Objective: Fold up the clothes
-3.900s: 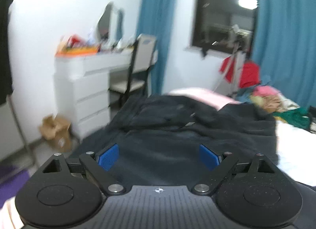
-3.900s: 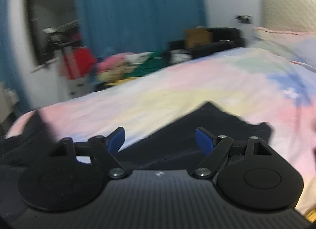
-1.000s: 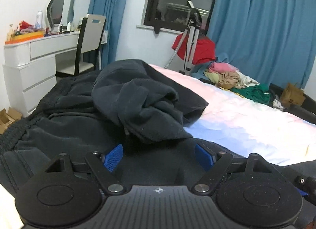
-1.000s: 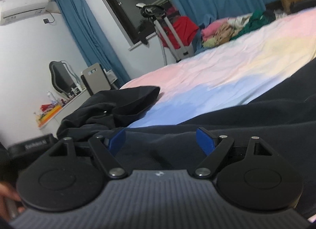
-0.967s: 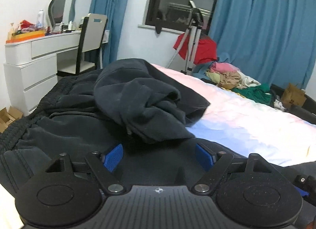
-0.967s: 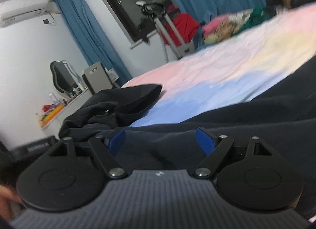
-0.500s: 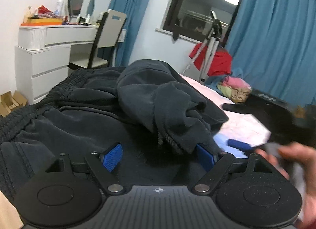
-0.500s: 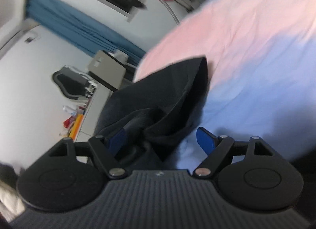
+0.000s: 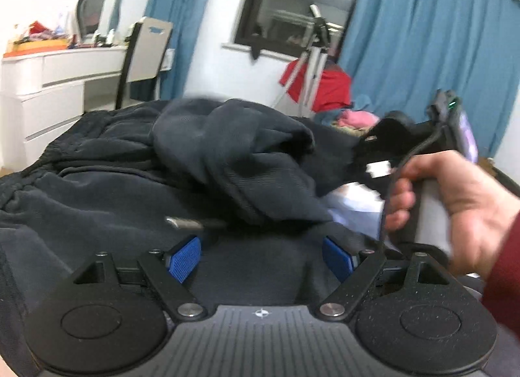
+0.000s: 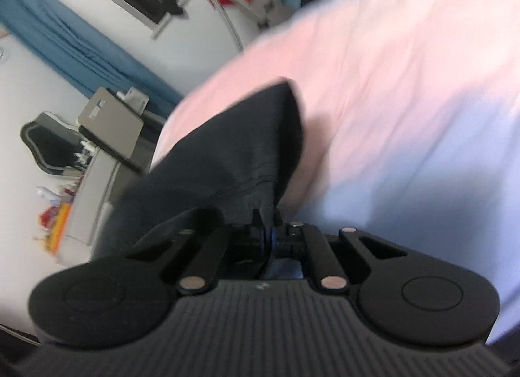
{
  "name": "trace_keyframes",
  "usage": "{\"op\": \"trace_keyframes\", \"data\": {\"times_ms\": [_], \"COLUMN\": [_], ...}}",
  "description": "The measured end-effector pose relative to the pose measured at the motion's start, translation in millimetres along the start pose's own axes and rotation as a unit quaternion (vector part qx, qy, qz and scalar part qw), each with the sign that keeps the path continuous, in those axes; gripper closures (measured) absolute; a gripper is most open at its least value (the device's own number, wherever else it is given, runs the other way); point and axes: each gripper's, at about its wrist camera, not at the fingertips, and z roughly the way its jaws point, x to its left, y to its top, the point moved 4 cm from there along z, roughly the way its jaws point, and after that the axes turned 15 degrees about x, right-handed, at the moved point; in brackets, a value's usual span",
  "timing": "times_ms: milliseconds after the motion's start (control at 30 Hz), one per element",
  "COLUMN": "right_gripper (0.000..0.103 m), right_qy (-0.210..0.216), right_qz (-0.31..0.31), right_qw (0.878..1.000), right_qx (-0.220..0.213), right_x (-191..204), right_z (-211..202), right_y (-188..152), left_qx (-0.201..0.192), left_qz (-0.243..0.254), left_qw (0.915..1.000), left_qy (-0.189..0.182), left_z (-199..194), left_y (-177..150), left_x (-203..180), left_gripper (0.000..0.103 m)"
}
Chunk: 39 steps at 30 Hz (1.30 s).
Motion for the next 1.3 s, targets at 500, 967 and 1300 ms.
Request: {"op": "trace_keyframes", "data": {"times_ms": [500, 967, 1300], "right_gripper": [0.096, 0.096, 0.082], "right_qy": [-0.232, -0.348, -0.312], "right_qz": [-0.054, 0.013, 0.036], "right_qw": [0.946, 0.92, 0.935], "right_qx": [-0.218, -0.177, -0.166], "right_x": [-102, -235, -317], "right_z": [-291, -271, -204], "right_y": [159, 156, 137], "left_qx": [-0.019, -0.038, -0.033], "left_qz": [0.034, 0.052, 0.066], "left_qw": [0.9992, 0.9977, 0.996], "left_qy": [-0.004, 0.022, 0.049], "left_z": [8, 1, 7], "left_y": [-6, -7, -5], "left_x": [-21, -18, -20], "left_gripper": [0.019, 0.019, 0.019]}}
